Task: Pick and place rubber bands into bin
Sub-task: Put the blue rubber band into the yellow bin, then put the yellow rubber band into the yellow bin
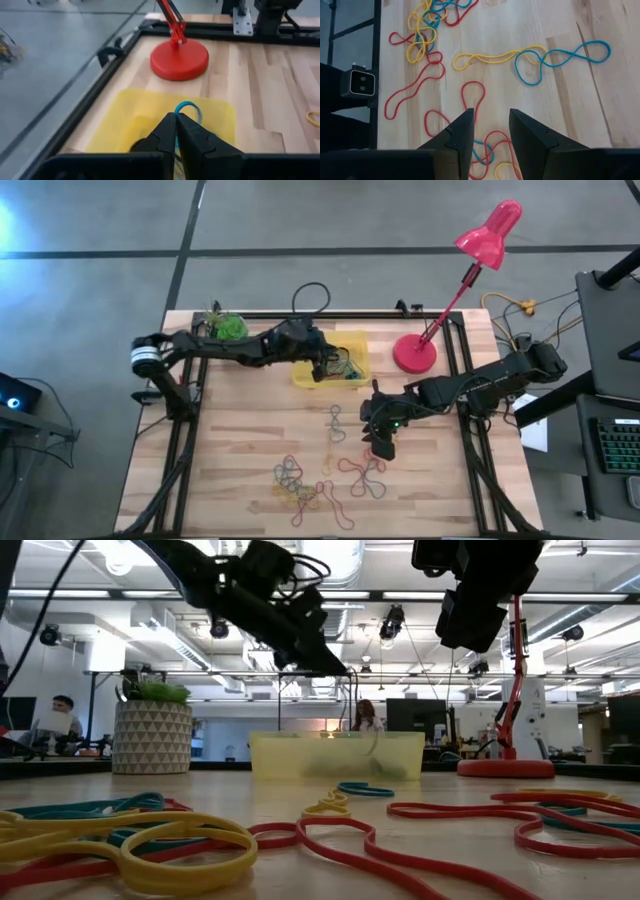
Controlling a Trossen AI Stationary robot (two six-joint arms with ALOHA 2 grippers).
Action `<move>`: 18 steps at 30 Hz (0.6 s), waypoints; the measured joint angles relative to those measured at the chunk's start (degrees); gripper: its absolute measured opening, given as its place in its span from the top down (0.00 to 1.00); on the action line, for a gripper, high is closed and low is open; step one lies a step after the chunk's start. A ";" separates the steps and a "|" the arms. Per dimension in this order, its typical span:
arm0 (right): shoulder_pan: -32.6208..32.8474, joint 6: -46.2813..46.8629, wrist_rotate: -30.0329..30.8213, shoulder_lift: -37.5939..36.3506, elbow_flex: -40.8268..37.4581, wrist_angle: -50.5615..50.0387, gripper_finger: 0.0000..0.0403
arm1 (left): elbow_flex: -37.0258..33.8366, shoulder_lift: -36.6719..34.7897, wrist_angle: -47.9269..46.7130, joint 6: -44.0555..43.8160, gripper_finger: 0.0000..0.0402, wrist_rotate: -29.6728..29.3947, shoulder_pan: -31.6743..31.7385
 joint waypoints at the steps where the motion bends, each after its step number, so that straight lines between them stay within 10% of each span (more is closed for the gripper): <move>1: 0.00 0.00 0.00 0.01 0.02 0.02 0.72 | 0.62 0.99 0.04 -0.64 1.00 0.08 0.01; 18: 0.00 -0.87 -0.02 0.01 0.02 0.04 0.74 | 4.17 4.54 -7.67 -0.93 0.81 0.36 0.50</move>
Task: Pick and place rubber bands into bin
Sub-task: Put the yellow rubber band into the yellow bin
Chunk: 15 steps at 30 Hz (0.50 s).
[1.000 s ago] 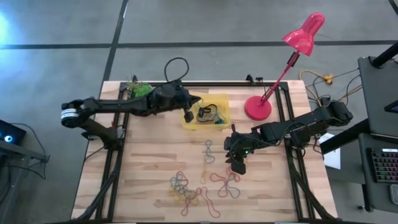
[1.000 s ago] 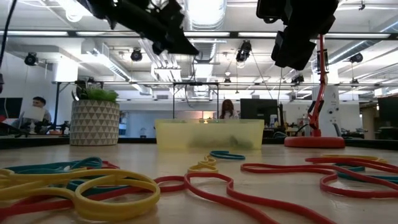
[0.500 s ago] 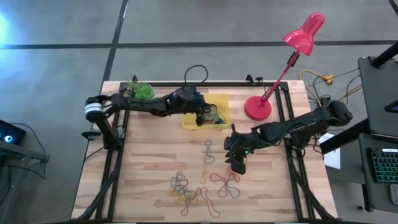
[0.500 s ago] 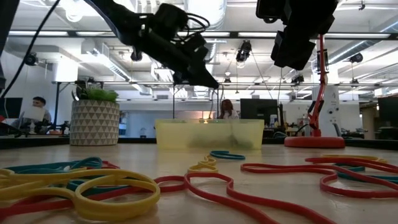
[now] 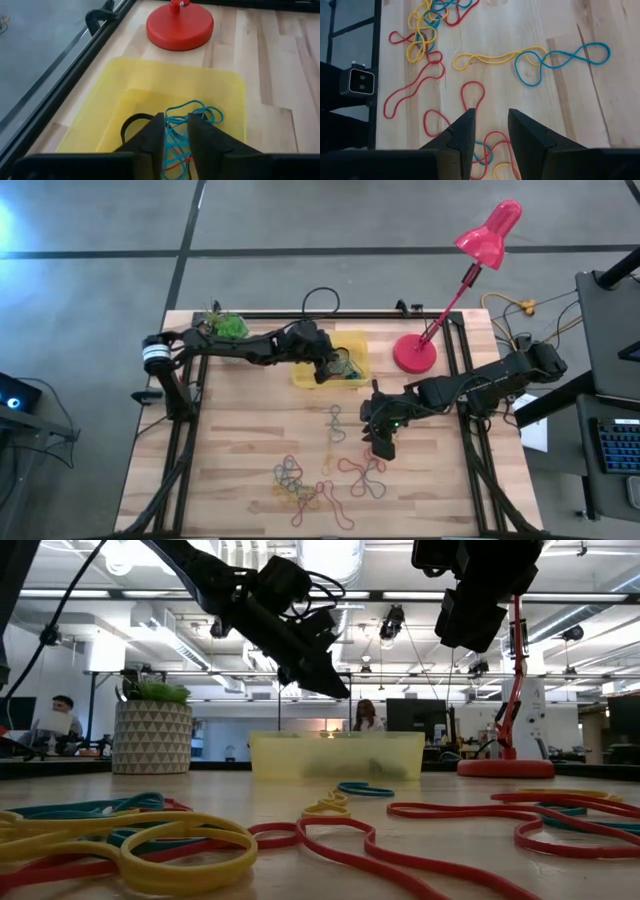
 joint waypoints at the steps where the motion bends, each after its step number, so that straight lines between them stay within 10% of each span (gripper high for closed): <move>1: 0.00 -0.16 0.01 0.00 0.00 0.00 0.74 | 0.00 -0.13 -0.01 0.00 0.79 0.01 0.00; 15: 0.10 -1.94 3.04 0.00 -4.18 -11.76 0.76 | -0.55 -10.90 -11.11 -0.12 0.70 8.04 -1.12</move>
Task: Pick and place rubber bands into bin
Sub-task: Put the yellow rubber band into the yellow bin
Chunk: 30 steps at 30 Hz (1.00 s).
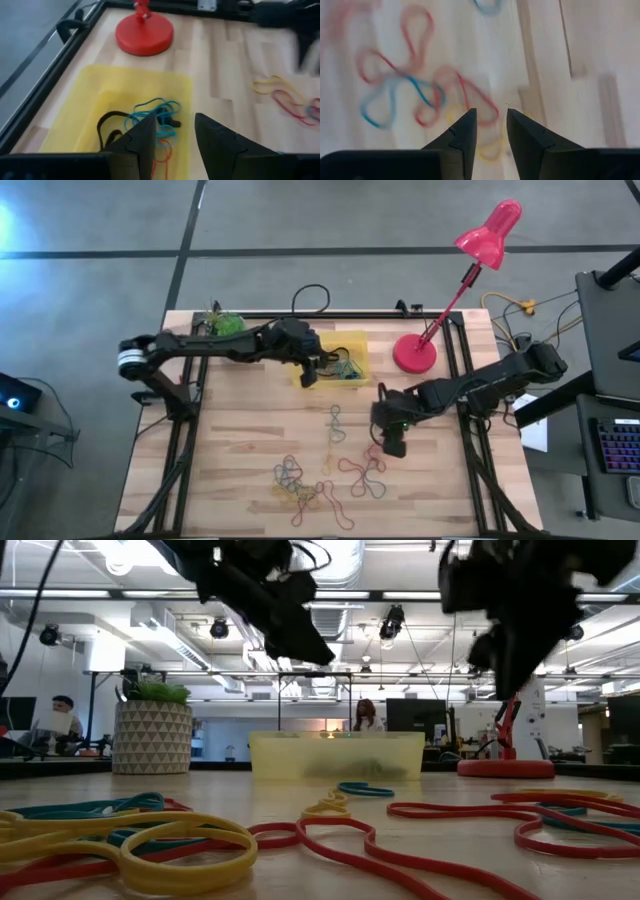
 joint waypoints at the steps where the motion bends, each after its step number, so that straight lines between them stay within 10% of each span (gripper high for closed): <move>1: 0.01 0.50 0.00 0.00 -1.03 -0.34 0.76 | -0.13 -1.46 -1.53 0.00 0.70 0.11 -0.36; 30: 0.03 29.85 1.46 2.27 -9.30 2.39 0.58 | -19.25 -29.86 0.29 -14.67 0.70 -8.64 -8.30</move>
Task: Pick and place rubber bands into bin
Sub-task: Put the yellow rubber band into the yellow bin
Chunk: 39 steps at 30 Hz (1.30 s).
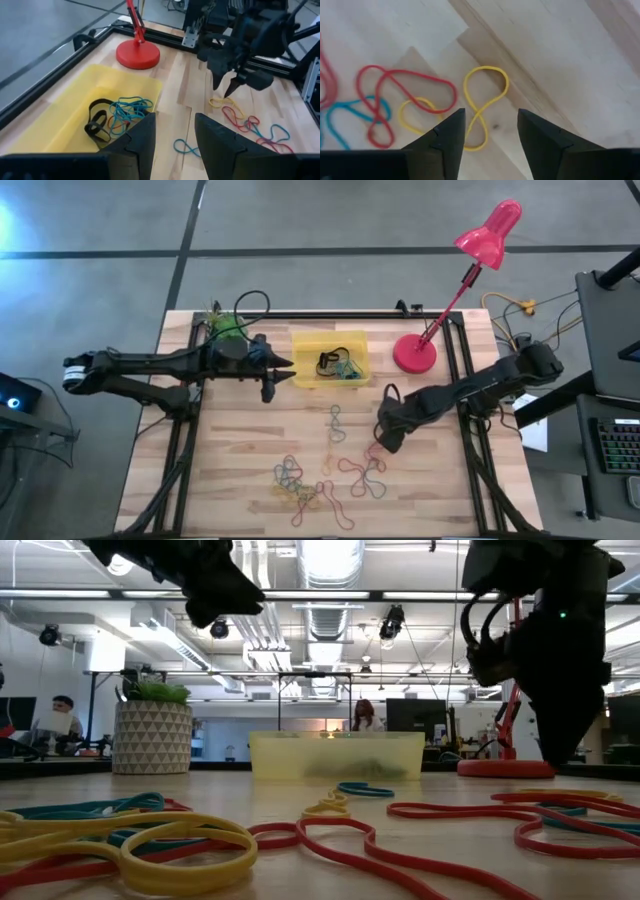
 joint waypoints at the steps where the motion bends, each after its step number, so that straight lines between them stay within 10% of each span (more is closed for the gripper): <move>1: 0.00 -0.01 0.00 0.73 -0.01 0.01 0.57 | -0.04 0.00 0.00 -0.09 0.70 0.00 0.00; 39: 7.86 14.66 3.14 9.07 0.35 0.11 0.64 | 0.19 0.02 2.78 -0.35 0.70 0.02 -0.02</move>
